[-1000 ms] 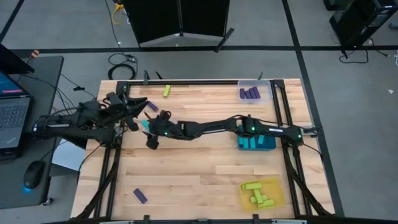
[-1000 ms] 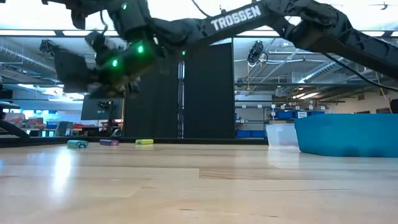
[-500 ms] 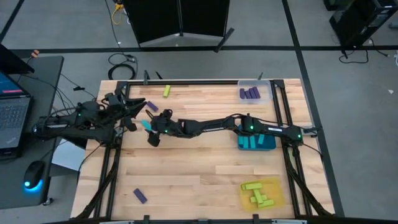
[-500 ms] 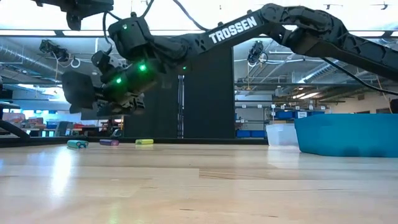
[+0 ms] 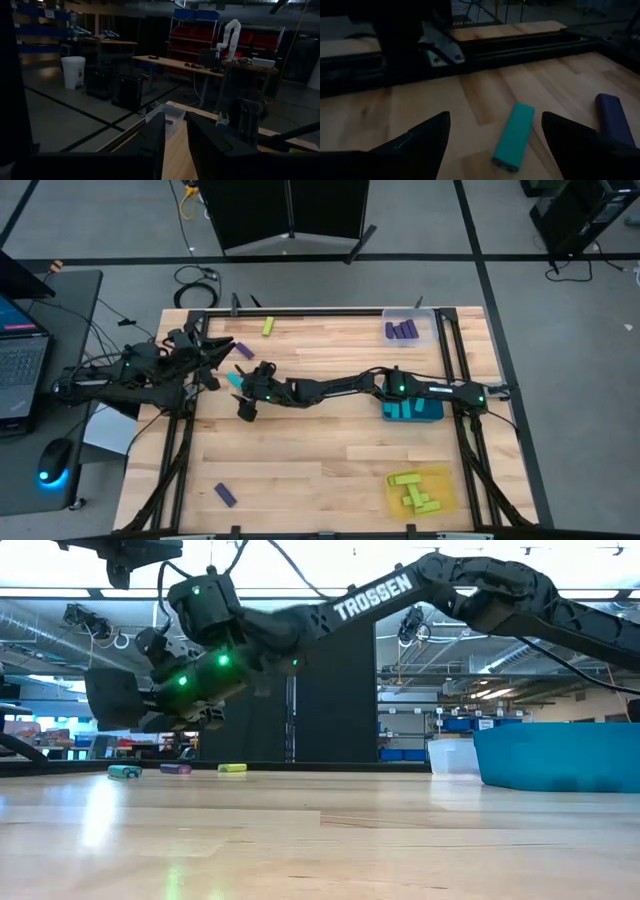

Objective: Sort blocks
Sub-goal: Put the light blue block into the blue bin

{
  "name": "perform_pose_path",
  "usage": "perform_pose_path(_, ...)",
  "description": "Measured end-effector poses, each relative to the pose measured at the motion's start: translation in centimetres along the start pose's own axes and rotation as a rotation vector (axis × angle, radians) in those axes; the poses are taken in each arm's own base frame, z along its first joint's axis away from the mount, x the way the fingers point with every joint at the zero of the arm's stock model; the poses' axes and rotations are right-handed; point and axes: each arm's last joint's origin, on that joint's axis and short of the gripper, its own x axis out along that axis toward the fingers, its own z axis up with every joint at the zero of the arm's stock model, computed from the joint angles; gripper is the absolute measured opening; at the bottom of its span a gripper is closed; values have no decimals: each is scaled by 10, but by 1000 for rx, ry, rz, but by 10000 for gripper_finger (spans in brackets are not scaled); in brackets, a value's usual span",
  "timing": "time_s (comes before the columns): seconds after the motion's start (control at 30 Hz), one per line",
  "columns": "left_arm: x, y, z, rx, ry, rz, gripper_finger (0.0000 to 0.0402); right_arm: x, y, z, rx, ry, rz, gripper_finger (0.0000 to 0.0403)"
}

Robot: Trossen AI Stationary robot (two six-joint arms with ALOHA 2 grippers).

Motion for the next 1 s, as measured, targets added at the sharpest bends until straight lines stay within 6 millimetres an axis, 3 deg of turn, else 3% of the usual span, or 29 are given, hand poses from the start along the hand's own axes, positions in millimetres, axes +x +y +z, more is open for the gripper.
perform_pose_path(0.23,0,0,0,1,2,2,88,10,4,-27,-47,-3,-30,325)
perform_pose_path(0.43,0,0,-1,4,7,3,88,10,1,-19,-24,-37,-41,325)
perform_pose_path(0.67,0,0,-1,5,5,3,88,20,-5,-42,26,-33,-38,325)
perform_pose_path(1.0,0,0,0,3,-2,3,88,23,-12,-37,84,-84,-39,325)
